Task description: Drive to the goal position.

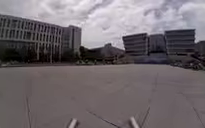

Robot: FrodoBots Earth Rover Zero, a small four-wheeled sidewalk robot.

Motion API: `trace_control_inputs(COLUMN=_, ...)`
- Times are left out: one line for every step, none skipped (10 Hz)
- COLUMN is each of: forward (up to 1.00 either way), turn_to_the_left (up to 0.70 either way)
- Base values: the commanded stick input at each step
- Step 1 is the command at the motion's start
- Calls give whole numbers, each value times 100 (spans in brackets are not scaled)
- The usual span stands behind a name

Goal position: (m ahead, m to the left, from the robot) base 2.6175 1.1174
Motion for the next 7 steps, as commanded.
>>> trace_control_inputs(forward=70, turn_to_the_left=5)
trace_control_inputs(forward=70, turn_to_the_left=5)
trace_control_inputs(forward=70, turn_to_the_left=5)
trace_control_inputs(forward=70, turn_to_the_left=5)
trace_control_inputs(forward=70, turn_to_the_left=5)
trace_control_inputs(forward=70, turn_to_the_left=5)
trace_control_inputs(forward=70, turn_to_the_left=5)
